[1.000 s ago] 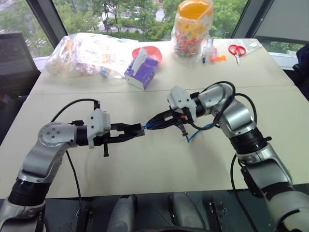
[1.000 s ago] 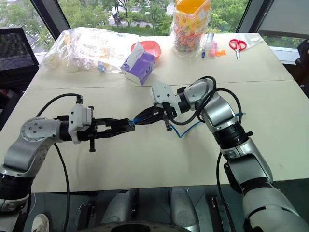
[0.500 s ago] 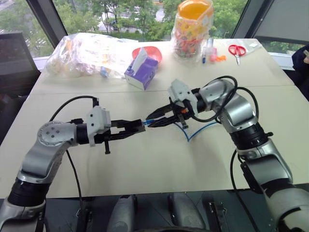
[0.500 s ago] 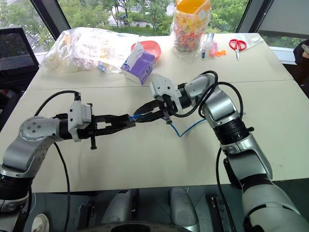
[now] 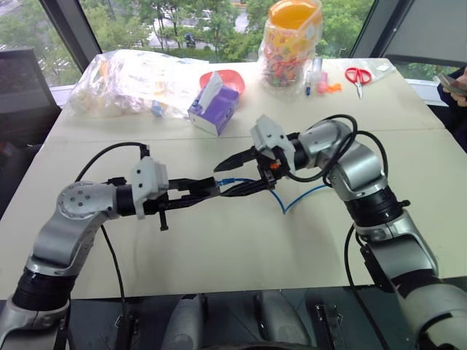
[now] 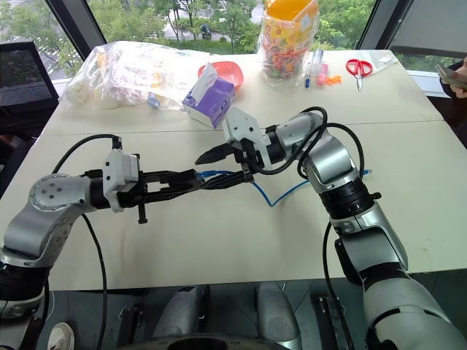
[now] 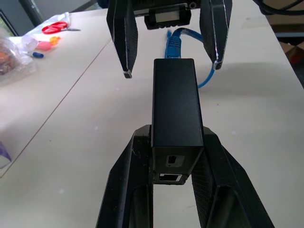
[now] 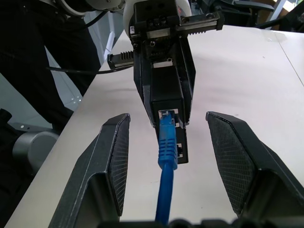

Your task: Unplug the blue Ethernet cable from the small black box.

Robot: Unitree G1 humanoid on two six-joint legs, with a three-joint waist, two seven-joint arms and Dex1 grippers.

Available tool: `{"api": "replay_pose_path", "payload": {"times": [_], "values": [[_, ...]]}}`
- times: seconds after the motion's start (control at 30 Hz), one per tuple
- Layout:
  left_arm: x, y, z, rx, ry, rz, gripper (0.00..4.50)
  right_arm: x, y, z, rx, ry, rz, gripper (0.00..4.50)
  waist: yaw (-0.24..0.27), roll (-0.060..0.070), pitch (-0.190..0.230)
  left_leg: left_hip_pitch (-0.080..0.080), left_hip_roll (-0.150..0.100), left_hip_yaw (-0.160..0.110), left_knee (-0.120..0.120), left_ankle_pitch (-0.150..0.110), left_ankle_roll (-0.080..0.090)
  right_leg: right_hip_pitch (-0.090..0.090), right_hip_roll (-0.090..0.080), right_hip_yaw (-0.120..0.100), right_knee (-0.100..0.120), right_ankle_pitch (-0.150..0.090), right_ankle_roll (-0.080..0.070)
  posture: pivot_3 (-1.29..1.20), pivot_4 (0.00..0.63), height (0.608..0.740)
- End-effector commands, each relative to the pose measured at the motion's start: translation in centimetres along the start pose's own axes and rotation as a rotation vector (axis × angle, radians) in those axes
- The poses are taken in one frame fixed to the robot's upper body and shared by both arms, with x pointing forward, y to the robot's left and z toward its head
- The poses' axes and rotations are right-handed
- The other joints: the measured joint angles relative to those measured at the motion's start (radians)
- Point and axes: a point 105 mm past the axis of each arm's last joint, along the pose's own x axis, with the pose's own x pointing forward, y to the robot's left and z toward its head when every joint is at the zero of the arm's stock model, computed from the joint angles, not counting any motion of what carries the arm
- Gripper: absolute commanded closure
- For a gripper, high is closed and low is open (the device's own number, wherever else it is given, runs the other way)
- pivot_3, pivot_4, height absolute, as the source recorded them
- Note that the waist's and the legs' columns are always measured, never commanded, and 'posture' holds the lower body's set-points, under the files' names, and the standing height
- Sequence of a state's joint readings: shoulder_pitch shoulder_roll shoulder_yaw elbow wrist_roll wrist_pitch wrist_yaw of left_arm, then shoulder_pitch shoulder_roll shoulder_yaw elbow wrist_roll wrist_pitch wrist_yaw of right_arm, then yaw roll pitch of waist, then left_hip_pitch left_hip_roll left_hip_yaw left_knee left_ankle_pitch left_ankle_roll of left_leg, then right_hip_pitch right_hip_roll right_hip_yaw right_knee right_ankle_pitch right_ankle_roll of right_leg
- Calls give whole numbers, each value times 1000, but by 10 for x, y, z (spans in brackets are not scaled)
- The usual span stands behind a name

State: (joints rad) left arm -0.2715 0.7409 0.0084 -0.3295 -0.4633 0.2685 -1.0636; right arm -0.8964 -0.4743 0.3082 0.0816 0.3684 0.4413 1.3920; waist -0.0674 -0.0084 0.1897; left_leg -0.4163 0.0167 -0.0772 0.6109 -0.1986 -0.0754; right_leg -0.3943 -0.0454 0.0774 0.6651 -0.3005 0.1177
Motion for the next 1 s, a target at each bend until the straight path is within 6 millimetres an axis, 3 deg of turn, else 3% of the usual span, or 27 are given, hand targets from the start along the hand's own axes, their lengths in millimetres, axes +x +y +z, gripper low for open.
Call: {"api": "replay_pose_path", "payload": {"times": [0.03, 0.1, 0.23, 0.73, 1.0], "values": [[0, 0, 13, 41, -35, 4, 4012, -1, 1, 12, -45, -33, 1, 2100, 0, 0, 0, 0, 0, 0, 0, 0, 0, 0, 0, 0, 0, 0, 0, 0, 150, 740], [0, 0, 14, 41, -36, 6, 4012, -1, 1, 11, -43, -32, 0, 2701, 0, 0, 0, 0, 0, 0, 0, 0, 0, 0, 0, 0, 0, 0, 0, 0, 150, 740], [0, -1, 14, 40, -36, 6, 4012, -1, 0, 11, -42, -32, -8, 4476, 0, 0, 0, 0, 0, 0, 0, 0, 0, 0, 0, 0, 0, 0, 0, 0, 150, 740], [-3, 5, 15, 35, -56, 39, 4012, 1, 3, 4, -38, -14, -5, 4476, 0, 0, 0, 0, 0, 0, 0, 0, 0, 0, 0, 0, 0, 0, 0, 0, 150, 740], [-7, 1, 10, 46, -37, 42, 4012, -7, -9, -2, -25, 9, -59, 4476, -1, 0, 0, 0, 0, 0, 0, 0, 0, 0, 0, 0, 0, 0, 0, 0, 150, 740]]}}
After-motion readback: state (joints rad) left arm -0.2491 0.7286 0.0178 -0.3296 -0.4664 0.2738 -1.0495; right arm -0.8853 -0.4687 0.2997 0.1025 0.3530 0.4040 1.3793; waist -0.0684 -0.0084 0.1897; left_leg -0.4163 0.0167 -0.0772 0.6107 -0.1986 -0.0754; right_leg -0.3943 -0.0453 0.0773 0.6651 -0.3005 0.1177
